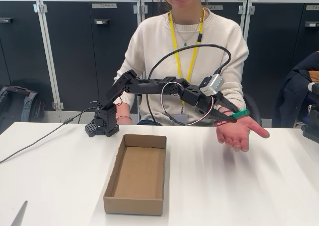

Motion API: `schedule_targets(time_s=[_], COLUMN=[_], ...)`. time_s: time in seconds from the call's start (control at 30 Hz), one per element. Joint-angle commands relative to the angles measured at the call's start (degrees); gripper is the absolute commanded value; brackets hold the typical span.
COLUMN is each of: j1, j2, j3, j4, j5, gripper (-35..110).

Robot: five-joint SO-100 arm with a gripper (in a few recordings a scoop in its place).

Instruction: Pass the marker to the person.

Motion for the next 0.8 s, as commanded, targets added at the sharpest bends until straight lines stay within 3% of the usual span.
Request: schedule_targets(time_s=[0.0,0.77], j1=[-0.7,-0.44], j2=[-0.18,-5.54], j3=[-6.33,-5.71], j4=[-1.32,-9.76], j5=[-1.23,-2.02], gripper=[-5,-5])
